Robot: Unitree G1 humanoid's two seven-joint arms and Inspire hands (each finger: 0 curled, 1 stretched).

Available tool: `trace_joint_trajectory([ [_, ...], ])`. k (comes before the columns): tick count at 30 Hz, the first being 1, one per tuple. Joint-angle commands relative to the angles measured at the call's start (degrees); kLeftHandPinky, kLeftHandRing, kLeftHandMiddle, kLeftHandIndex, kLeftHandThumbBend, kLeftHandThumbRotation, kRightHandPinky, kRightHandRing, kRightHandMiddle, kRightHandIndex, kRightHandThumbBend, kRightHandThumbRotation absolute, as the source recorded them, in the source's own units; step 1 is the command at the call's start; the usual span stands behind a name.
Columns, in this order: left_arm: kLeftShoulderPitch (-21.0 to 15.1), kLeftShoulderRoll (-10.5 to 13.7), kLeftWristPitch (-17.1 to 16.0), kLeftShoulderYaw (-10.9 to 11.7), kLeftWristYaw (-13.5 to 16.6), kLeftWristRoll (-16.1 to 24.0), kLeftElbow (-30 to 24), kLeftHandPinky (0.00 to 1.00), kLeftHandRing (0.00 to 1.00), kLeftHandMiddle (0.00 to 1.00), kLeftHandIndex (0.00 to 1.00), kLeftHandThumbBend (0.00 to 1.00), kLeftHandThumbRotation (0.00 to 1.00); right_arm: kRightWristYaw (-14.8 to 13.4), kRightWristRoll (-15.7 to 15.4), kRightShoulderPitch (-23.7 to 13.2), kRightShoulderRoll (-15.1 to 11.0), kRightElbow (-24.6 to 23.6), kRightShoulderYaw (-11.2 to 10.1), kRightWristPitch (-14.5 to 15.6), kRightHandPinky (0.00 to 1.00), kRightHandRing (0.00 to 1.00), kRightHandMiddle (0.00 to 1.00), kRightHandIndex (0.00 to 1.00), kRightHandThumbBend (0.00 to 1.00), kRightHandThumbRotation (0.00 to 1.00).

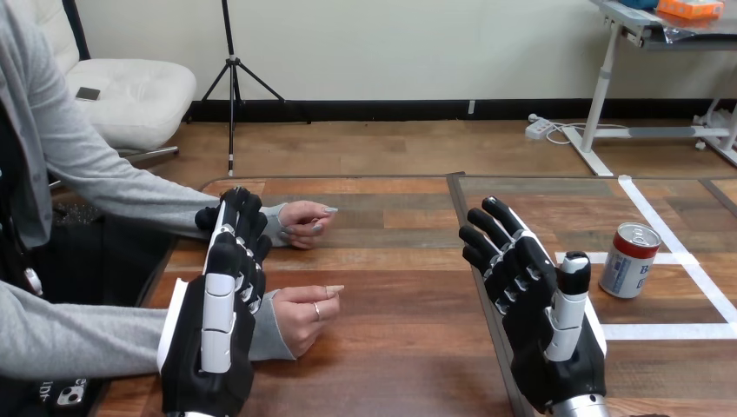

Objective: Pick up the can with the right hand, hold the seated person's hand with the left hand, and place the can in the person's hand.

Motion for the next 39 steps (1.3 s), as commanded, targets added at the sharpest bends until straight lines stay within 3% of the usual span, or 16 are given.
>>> trace_joint_trajectory([
  [1, -2.26, -0.28, -0.97, -0.37, -0.11, 0.34, -2.13, 1.0, 1.0, 1.0, 1.0, 0.7, 0.96, 0.62, 1.45, -1.7, -0.47, -6.27, 0.1, -0.49, 0.92, 0.91, 0.91, 0.91, 1.0, 1.0],
  [19, -1.79, 0.2, 0.37, -0.48, -1.04, -0.86, -2.87, 1.0, 1.0, 1.0, 1.0, 0.7, 0.96, -0.52, 4.76, -2.09, -2.24, -14.77, -3.67, -1.38, 0.85, 0.91, 0.91, 0.89, 1.0, 1.0],
  [24, -1.72, -0.01, 0.65, -0.45, -1.14, -1.16, -2.93, 1.0, 1.0, 1.0, 1.0, 0.7, 0.96, -0.4, 6.2, -2.89, -3.47, -15.41, -5.1, -0.7, 0.82, 0.9, 0.91, 0.89, 1.0, 1.0],
  [39, -2.1, -0.67, -0.19, -0.35, -0.71, -0.12, -2.21, 1.0, 1.0, 1.0, 1.0, 0.71, 0.96, -0.52, 9.64, -5.44, -6.63, -14.02, -9.18, 0.21, 0.86, 0.93, 0.92, 0.9, 1.0, 1.0],
])
